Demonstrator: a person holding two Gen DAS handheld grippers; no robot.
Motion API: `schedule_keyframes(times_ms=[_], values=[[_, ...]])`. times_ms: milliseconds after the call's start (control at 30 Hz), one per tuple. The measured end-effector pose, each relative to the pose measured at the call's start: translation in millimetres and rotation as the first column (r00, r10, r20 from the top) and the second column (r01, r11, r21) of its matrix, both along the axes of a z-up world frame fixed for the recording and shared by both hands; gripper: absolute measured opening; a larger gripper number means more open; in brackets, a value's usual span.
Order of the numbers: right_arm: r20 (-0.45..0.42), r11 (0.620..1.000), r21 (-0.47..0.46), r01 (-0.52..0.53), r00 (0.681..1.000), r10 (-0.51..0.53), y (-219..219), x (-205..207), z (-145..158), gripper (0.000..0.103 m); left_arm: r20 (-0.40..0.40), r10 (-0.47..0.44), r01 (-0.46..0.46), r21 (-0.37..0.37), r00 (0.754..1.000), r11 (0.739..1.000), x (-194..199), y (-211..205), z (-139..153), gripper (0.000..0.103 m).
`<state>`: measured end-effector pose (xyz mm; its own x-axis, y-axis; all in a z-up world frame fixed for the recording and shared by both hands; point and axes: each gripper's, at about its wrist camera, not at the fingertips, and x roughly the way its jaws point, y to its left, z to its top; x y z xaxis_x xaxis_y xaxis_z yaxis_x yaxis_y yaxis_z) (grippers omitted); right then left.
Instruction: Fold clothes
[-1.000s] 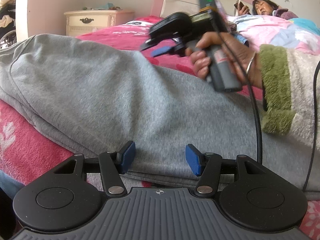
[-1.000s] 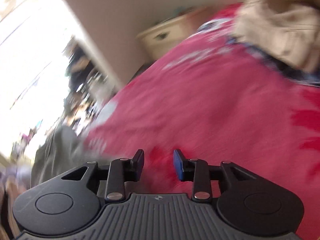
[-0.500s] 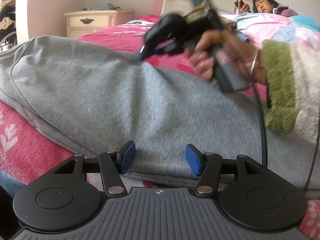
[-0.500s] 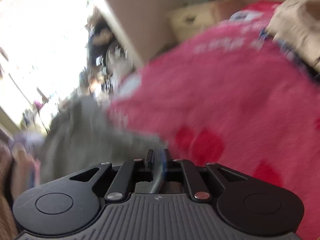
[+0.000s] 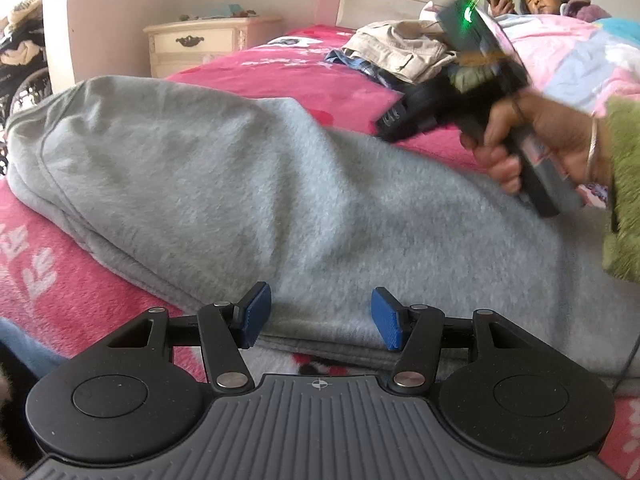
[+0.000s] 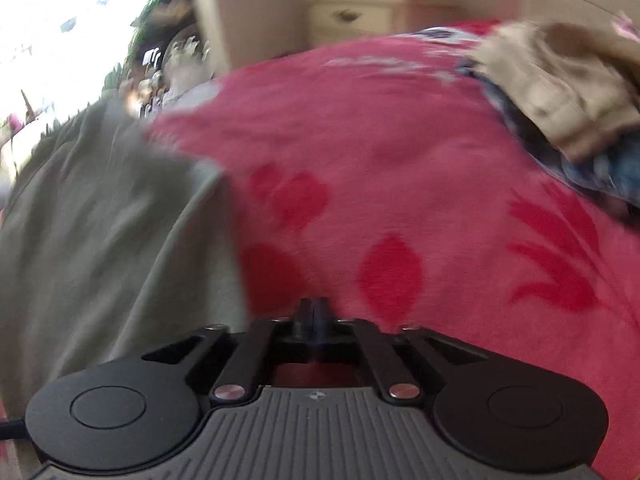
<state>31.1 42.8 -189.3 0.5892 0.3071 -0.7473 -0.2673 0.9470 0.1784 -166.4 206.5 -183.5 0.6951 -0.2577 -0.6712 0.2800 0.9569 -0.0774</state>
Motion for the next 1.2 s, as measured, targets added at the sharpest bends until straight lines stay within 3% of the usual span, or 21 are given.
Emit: schedule_keyframes(times_ms=[67,200,267,333,400,467,600,667,700,767,800,833,900,933,1033,1200], values=[[0.037,0.997,0.054,0.049,0.998,-0.051,-10,-8,17,0.005,0.000,0.006,-0.006,0.000,1.000,1.000,0,0,0,0.056],[0.060,0.973,0.171,-0.154,0.988,0.146,-2,-38,42,0.005,0.004,0.009,-0.009,0.014,1.000,1.000,1,-2,0,0.056],[0.032,0.983,0.052,-0.177,0.984,0.176,4,-44,28,0.004,0.006,0.009,-0.009,0.020,1.000,1.000,0,-2,0,0.056],[0.001,0.996,-0.067,-0.067,0.998,0.067,-10,-40,11,0.000,0.007,0.009,-0.009,0.019,1.000,1.000,-1,-1,1,0.056],[-0.009,0.995,0.035,0.093,0.996,-0.092,-48,-40,12,0.002,0.011,0.008,-0.008,0.017,1.000,1.000,-2,0,0,0.056],[0.015,0.979,0.136,0.152,0.988,-0.156,-69,-53,30,0.005,0.015,0.006,-0.007,0.017,1.000,1.000,-2,0,0,0.056],[-0.012,0.967,0.249,-0.043,0.999,0.048,-56,-84,42,0.008,0.019,0.012,-0.013,0.031,1.000,0.999,-2,-3,0,0.056],[-0.056,0.987,0.142,-0.081,0.994,0.089,-46,-91,25,0.008,0.016,0.017,-0.017,0.029,1.000,0.999,-2,-3,1,0.056],[-0.064,0.992,0.097,-0.079,0.994,0.085,-47,-92,17,0.000,0.013,0.018,-0.018,0.025,1.000,1.000,-2,-2,1,0.056],[-0.052,0.991,0.129,0.021,0.999,-0.014,-75,-96,14,0.000,0.011,0.020,-0.021,0.017,1.000,1.000,-3,1,3,0.056],[-0.046,0.985,0.106,0.140,0.990,-0.135,-90,-98,17,0.008,0.010,0.020,-0.020,0.016,1.000,1.000,-4,3,4,0.056],[-0.037,0.968,0.104,0.227,0.974,-0.224,-105,-102,21,0.008,0.009,0.018,-0.018,0.016,1.000,1.000,-5,5,5,0.056],[-0.028,0.939,0.178,0.295,0.955,-0.295,-128,-114,32,0.009,0.003,0.021,-0.021,0.016,1.000,1.000,-6,7,7,0.056],[-0.033,0.927,0.234,0.294,0.955,-0.295,-133,-122,37,0.011,-0.006,0.029,-0.029,0.013,1.000,0.999,-6,8,9,0.056],[0.025,0.931,0.269,0.247,0.965,-0.263,-124,-141,53,0.024,-0.038,0.079,-0.080,-0.017,0.996,0.997,-2,14,20,0.056],[0.053,0.913,0.376,0.161,0.979,-0.195,-88,-148,66,0.026,-0.095,0.252,-0.262,-0.109,0.963,0.959,18,34,48,0.056]])
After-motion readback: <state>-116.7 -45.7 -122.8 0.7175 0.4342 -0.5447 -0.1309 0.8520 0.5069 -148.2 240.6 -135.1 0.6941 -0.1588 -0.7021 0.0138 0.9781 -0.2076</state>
